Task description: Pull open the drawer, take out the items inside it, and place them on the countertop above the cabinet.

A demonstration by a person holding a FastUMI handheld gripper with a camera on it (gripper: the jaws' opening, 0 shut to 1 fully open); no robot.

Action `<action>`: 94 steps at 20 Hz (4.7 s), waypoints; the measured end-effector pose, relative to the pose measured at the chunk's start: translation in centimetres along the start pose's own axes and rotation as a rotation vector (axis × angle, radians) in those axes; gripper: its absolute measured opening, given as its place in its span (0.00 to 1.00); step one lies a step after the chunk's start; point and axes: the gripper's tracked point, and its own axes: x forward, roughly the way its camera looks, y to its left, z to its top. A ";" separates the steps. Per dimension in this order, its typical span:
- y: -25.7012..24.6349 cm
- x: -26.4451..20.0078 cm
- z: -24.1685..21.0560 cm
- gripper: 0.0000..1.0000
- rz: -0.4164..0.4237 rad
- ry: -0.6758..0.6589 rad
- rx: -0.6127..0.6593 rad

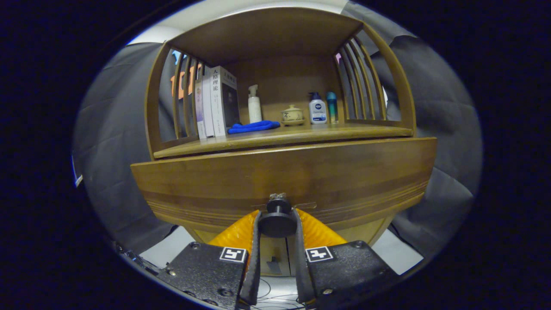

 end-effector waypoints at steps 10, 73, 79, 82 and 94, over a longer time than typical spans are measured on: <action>-0.1 -5.0 -1.6 0.37 0.007 -0.001 -0.001; 1.5 0.1 1.2 0.94 0.044 0.964 0.012; 0.8 1.1 -1.5 0.85 -0.029 1.066 -0.030; 0.0 1.5 -2.0 0.77 -0.062 1.076 -0.032; 0.2 0.1 2.2 0.46 -0.032 0.997 -0.004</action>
